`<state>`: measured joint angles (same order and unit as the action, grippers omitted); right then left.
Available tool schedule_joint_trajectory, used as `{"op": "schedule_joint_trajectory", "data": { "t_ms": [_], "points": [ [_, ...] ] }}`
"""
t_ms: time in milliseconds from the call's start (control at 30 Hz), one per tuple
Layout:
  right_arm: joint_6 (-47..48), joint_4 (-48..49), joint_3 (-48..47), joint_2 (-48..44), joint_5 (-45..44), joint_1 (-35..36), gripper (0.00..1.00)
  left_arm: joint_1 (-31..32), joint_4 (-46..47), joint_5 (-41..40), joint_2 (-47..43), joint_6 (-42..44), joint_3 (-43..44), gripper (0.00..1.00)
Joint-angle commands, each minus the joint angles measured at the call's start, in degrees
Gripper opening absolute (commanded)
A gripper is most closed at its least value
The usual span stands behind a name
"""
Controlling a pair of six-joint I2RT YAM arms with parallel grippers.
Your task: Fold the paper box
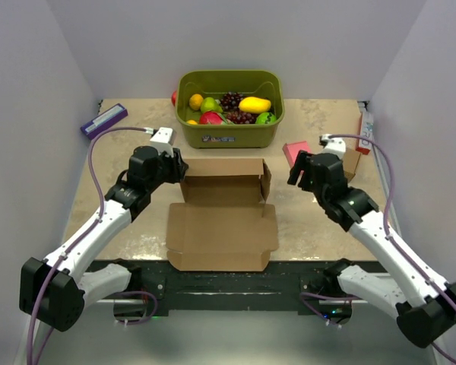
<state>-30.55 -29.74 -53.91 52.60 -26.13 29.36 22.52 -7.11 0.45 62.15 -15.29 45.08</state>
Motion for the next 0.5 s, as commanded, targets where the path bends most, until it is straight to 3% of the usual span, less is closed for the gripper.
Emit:
{"op": "schedule_joint_trajectory", "data": {
  "t_ms": [0, 233, 467],
  "points": [
    [7.2, 5.2, 6.6, 4.3, 8.3, 0.0, 0.73, -0.5, -3.9, 0.6, 0.8, 2.7, -1.2, 0.39],
    [15.2, 16.5, 12.8, 4.5, 19.8, 0.7, 0.73, -0.5, -3.3, 2.0, 1.1, 3.2, -1.4, 0.39],
    [20.3, 27.1, 14.2, 10.3, 27.4, 1.0, 0.81, -0.5, -3.3, 2.5, 1.6, 3.9, -1.4, 0.38]
  ]
}}
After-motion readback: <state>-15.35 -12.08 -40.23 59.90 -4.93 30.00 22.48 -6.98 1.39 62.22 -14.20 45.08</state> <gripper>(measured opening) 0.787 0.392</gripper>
